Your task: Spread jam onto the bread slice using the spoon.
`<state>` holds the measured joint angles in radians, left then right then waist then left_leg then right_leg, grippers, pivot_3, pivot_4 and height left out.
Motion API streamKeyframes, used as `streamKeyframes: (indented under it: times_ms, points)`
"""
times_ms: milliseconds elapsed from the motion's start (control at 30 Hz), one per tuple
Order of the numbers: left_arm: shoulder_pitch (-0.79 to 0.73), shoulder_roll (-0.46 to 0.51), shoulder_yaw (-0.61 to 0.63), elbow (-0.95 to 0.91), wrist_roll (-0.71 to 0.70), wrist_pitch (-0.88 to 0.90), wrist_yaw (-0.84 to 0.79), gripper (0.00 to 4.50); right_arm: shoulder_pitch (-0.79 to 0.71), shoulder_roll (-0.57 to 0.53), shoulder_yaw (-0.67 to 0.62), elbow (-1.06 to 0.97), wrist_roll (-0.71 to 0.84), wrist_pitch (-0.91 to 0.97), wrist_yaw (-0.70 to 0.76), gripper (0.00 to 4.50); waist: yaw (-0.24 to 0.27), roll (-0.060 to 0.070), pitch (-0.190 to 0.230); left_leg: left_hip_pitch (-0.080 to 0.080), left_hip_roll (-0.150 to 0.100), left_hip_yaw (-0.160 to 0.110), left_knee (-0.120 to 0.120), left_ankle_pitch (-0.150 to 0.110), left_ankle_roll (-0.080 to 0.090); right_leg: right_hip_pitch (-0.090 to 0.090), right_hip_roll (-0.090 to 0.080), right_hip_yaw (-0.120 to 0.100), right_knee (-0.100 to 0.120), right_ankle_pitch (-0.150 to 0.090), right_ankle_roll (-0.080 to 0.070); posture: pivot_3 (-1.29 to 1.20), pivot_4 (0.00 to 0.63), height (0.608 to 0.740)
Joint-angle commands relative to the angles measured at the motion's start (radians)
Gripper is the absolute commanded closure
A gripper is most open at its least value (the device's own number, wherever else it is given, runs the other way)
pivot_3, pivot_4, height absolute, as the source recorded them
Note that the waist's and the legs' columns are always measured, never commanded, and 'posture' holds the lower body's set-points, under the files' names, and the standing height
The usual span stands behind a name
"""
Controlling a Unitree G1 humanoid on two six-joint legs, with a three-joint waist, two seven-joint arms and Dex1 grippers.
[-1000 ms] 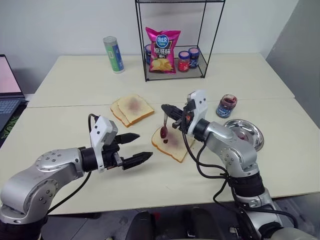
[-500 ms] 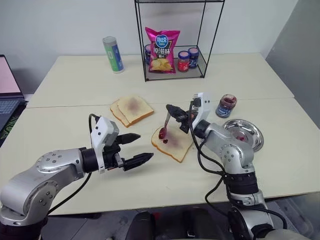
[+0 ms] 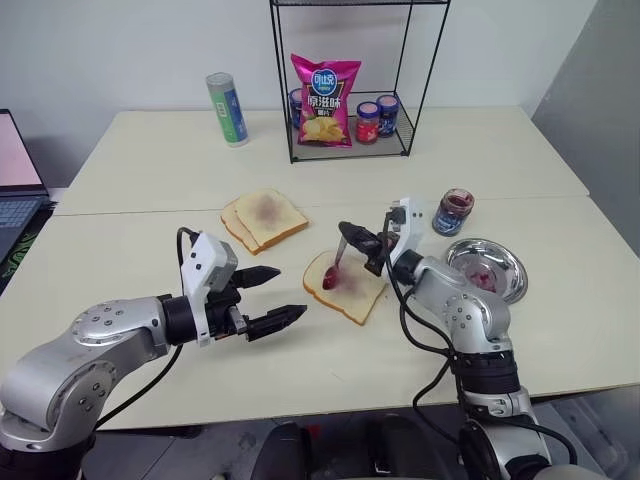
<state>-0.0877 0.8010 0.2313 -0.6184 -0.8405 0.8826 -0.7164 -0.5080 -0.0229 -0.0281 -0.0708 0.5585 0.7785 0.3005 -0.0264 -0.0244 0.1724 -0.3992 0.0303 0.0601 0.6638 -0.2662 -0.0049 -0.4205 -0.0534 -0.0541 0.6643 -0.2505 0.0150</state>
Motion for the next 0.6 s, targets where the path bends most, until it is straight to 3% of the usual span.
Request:
streamKeyframes:
  times_ms: [33, 600]
  points:
    - [-0.014, 0.014, 0.008, -0.017, -0.005, -0.016, -0.004, 0.0, -0.002, -0.016, -0.005, -0.007, -0.012, -0.034, 0.015, 4.47, 0.0, 0.0, 0.0, 0.0, 0.0, 0.0, 0.0, 0.0, 0.0, 0.0, 0.0, 0.0, 0.0, 0.0, 0.0, 0.0, 0.15, 0.74]
    - [-0.035, 0.009, -0.011, 0.002, 0.007, -0.022, -0.02, 0.0, -0.012, -0.102, -0.054, 0.034, -0.035, -0.082, 0.023, 4.47, 0.003, 0.0, 0.0, 0.0, 0.0, 0.0, 0.0, 0.0, 0.0, 0.0, 0.0, 0.0, 0.0, 0.0, 0.0, 0.0, 0.15, 0.74]
